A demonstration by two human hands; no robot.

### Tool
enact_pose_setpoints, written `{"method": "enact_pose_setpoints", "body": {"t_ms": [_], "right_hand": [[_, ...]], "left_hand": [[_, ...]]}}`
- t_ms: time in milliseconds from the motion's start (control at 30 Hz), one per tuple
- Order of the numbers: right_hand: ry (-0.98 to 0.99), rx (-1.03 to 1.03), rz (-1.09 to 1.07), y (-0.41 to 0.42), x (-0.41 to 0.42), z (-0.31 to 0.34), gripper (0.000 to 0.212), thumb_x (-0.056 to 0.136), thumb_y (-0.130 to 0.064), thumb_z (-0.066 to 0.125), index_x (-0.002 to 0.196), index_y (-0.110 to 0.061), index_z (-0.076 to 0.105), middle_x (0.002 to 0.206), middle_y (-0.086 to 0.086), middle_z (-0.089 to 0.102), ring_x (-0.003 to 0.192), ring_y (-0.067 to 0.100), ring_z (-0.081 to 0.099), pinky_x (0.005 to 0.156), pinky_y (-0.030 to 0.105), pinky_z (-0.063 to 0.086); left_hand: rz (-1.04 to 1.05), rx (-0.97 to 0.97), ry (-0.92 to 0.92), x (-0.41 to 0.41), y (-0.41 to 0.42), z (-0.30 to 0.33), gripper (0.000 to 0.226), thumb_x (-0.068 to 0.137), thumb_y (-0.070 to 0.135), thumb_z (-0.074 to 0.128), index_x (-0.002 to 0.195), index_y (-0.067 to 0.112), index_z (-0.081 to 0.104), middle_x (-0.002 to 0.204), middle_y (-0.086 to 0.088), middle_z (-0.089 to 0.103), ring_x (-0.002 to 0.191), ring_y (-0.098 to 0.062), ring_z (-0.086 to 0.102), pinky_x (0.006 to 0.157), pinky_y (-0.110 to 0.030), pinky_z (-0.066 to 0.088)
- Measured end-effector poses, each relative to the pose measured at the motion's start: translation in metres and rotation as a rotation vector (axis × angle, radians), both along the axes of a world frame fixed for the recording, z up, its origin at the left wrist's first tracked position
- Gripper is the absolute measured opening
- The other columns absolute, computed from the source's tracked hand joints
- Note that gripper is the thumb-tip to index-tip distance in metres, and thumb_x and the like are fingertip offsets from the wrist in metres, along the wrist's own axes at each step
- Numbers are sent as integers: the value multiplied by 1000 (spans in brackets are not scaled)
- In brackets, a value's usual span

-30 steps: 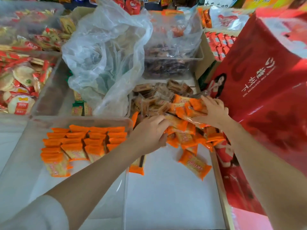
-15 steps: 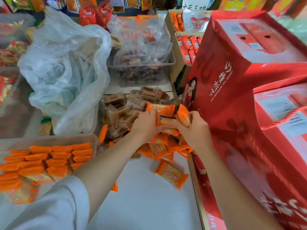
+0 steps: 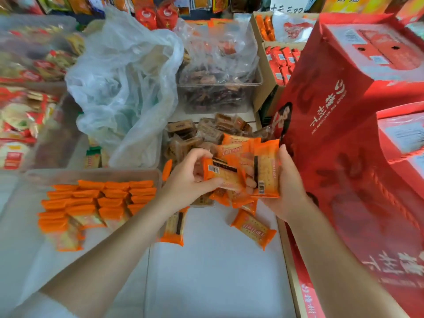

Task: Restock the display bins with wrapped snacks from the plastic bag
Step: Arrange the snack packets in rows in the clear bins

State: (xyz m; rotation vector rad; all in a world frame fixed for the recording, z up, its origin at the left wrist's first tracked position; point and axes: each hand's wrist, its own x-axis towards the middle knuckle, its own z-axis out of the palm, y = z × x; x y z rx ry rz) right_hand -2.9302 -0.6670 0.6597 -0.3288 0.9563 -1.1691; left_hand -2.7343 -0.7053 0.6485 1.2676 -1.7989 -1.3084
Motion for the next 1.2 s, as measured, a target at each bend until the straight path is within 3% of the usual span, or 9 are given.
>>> {"method": "enact_pose_setpoints", "body": {"t_ms": [133,233,333,467,633,800,900,1033,1200], "right_hand": [[-61,-33,112,0,54,6,47,88,-53,41,98,-11,60,77,7,57,58,19,53,53,26,46],[131,-86,147,0,106,10,23,90,-26,49,97,-10,63,83,5,70,74,19,67,62,31,57],[311,-119,191,-2,151,6,12,91,-7,52,98,-6,62,92,12,69,82,25,66,71,37,56],[802,-252,262,-6,197,0,15,82,-2,66,85,-17,63,80,2,63,71,11,57,68,26,46],[1316,-364,361,1,230,-14,38,78,-18,72,113,-24,58,91,-7,62,78,14,59,68,28,48],[1826,-375,717,11,234,-33,26,85,-34,63,106,-20,60,105,2,61,96,26,58,80,38,47],[2149,-320,910,8,237,-45,20,88,-33,58,104,-21,59,107,-3,61,106,22,54,87,33,36],[2440,-373,697,10,251,-69,37,37,-13,87,60,-16,59,55,1,57,60,24,58,62,30,38],[2510,-323,615,12,254,-82,48,34,-16,89,68,-14,55,58,1,56,60,24,56,57,32,37]], "left_hand": [[70,58,91,73,32,4,44,70,42,69,111,45,52,106,17,59,102,-3,59,87,-24,49],[145,64,130,127,46,-1,45,83,9,67,115,35,49,110,13,58,93,12,56,78,-10,47],[196,101,124,184,56,-4,51,84,-6,60,116,32,49,111,5,59,86,10,59,68,-10,47],[163,109,-3,251,63,-10,50,86,-5,59,113,35,47,112,5,60,90,12,58,73,-13,49],[-50,-40,-383,283,65,-34,42,87,15,59,126,25,50,116,10,50,103,-5,51,79,-4,37],[-143,-89,-599,266,57,-56,12,85,17,60,94,17,67,122,6,44,98,-17,56,83,-28,46],[-137,-63,-610,248,49,-65,21,84,24,63,102,12,63,133,0,36,108,-20,53,89,-28,43],[-289,-179,-718,232,47,-76,39,87,17,61,123,15,49,145,-5,22,114,-25,50,90,-31,45],[-295,-358,-797,236,43,-86,28,92,16,54,120,15,49,127,-4,42,103,-26,57,81,-33,50]]}}
